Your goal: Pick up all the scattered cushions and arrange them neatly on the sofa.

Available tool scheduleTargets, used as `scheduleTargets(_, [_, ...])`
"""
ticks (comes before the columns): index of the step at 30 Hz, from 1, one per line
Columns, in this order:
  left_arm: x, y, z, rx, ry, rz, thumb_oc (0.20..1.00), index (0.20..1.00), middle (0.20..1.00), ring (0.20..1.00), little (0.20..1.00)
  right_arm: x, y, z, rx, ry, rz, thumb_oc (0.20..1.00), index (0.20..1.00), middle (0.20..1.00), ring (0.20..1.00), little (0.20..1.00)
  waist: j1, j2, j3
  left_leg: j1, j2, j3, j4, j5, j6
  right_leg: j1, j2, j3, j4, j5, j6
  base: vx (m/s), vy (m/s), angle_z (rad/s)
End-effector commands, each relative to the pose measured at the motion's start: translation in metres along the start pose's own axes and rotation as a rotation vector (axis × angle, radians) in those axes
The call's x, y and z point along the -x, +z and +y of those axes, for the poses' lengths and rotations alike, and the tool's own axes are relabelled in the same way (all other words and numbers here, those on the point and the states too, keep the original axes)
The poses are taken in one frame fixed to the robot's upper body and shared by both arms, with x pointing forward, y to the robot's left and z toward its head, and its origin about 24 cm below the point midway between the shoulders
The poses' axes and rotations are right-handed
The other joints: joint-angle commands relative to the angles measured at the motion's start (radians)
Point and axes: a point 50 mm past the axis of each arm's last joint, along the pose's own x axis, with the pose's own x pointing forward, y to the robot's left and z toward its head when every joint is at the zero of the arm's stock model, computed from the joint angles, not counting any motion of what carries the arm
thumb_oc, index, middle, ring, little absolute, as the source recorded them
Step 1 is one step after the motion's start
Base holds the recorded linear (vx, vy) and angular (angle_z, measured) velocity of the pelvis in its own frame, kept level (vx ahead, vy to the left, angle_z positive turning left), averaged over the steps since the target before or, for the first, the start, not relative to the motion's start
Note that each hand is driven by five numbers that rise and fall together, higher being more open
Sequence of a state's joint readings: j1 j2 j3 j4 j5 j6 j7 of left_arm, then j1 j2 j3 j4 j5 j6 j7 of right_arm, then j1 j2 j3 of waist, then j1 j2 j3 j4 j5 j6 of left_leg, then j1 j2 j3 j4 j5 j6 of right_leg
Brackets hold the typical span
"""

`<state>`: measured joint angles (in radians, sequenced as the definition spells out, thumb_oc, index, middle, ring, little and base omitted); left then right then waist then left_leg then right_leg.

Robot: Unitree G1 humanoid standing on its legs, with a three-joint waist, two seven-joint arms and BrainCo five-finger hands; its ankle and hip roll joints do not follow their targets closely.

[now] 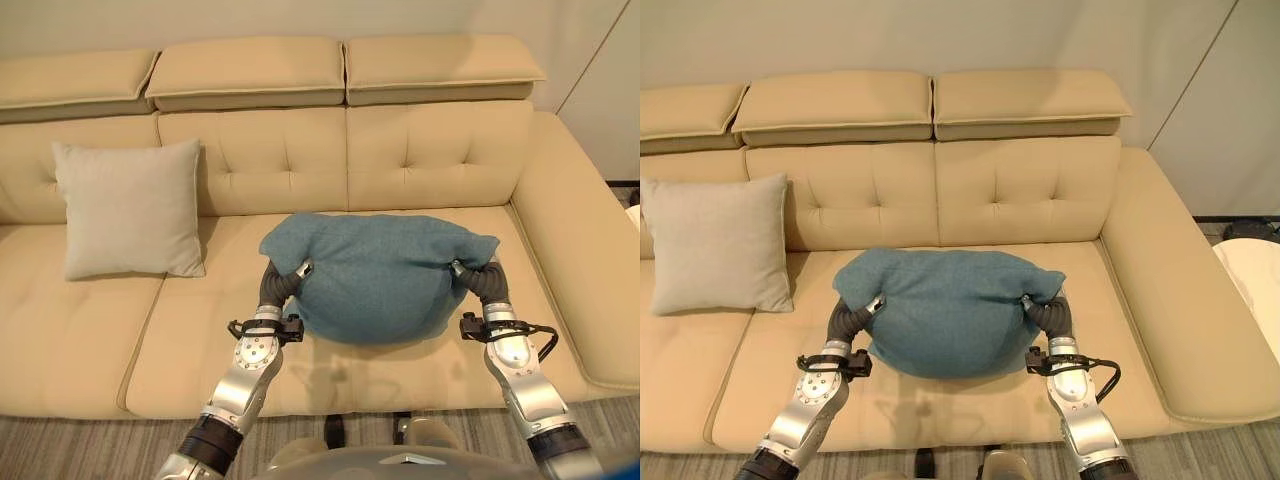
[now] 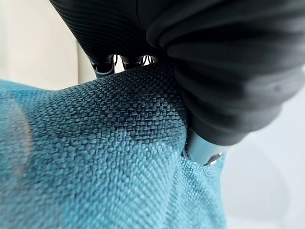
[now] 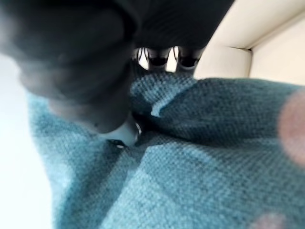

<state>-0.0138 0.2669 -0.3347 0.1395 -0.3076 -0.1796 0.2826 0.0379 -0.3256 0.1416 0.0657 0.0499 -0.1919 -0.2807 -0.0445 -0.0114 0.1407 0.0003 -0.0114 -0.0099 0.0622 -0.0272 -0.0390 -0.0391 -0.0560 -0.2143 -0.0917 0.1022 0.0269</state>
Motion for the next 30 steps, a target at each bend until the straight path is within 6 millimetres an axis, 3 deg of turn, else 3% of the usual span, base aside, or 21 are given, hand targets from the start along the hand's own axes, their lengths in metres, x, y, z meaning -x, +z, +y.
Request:
scheduleTargets(1, [-0.018,0.060,-0.014,0.089,-0.078,-0.293,0.200,0.200,0.200,0.200,0.200,-0.014,0.045,-0.008,-0.022,-0.036,-0.247,0.200,0.200,0.200,0.200,0.200,-0.019,-0.035,-0.042,-0.076,0.037,0.082,0.218,-0.096,-0.035,0.031,-0.051,0.022,0.092,-0.106,0.074,0.03,-0.067,0.37])
scheduleTargets(3, [-0.021,0.062,-0.016,0.083,-0.084,-0.300,0.200,0.200,0.200,0.200,0.200,-0.016,0.045,-0.010,-0.012,-0.038,-0.247,0.200,0.200,0.200,0.200,0.200,-0.022,-0.039,-0.045,-0.088,0.061,0.108,0.188,-0.098,-0.029,0.046,-0.054,0.010,0.073,-0.111,0.075,0.11,-0.023,0.25])
scheduleTargets(4, [-0.026,0.067,-0.019,0.067,-0.084,-0.318,0.200,0.200,0.200,0.200,0.200,-0.018,0.047,-0.011,-0.010,-0.046,-0.252,0.200,0.200,0.200,0.200,0.200,-0.022,-0.040,-0.054,-0.106,0.084,0.121,0.109,-0.052,-0.032,0.062,-0.052,0.004,0.054,-0.115,0.083,0.14,0.011,0.26])
scheduleTargets(7, [-0.027,0.071,-0.019,0.068,-0.075,-0.333,0.200,0.200,0.200,0.200,0.200,-0.020,0.047,-0.010,-0.018,-0.048,-0.251,0.200,0.200,0.200,0.200,0.200,-0.017,-0.032,-0.053,-0.104,0.088,0.111,0.043,-0.029,-0.038,0.067,-0.043,0.010,0.054,-0.126,0.083,0.11,0.035,0.23])
scheduleTargets(13, [-0.027,0.071,-0.018,0.039,-0.070,-0.338,0.200,0.200,0.200,0.200,0.200,-0.025,0.052,-0.005,-0.011,-0.036,-0.269,0.200,0.200,0.200,0.200,0.200,-0.011,-0.017,-0.090,-0.015,0.057,0.119,-0.061,-0.019,-0.024,0.100,-0.048,0.035,0.035,-0.127,0.094,0.19,0.113,-0.33])
scheduleTargets(22, [-0.049,0.097,-0.024,-0.033,-0.050,-0.427,0.200,0.200,0.200,0.200,0.200,-0.053,0.084,0.008,0.041,-0.029,-0.390,0.200,0.200,0.200,0.200,0.200,0.007,-0.016,-0.088,0.014,0.035,0.145,-0.106,-0.030,-0.006,0.090,-0.067,0.049,0.025,-0.114,0.117,0.07,0.056,0.01])
scheduleTargets(26, [-0.083,0.144,-0.046,-0.082,-0.038,-0.550,0.200,0.200,0.200,0.200,0.200,-0.089,0.136,0.024,0.069,-0.065,-0.555,0.200,0.200,0.200,0.200,0.200,0.011,-0.001,-0.042,-0.054,0.031,0.141,-0.133,-0.002,-0.004,-0.002,-0.071,0.065,0.020,-0.083,0.128,-0.11,0.014,-0.14])
scheduleTargets(30, [-0.107,0.195,-0.056,-0.107,-0.006,-0.661,0.200,0.200,0.200,0.200,0.200,-0.117,0.183,0.012,0.156,-0.154,-0.666,0.200,0.200,0.200,0.200,0.200,0.002,0.015,-0.019,-0.170,0.032,0.134,-0.149,0.046,-0.019,-0.131,-0.068,0.061,0.028,-0.055,0.127,-0.12,-0.006,0.05])
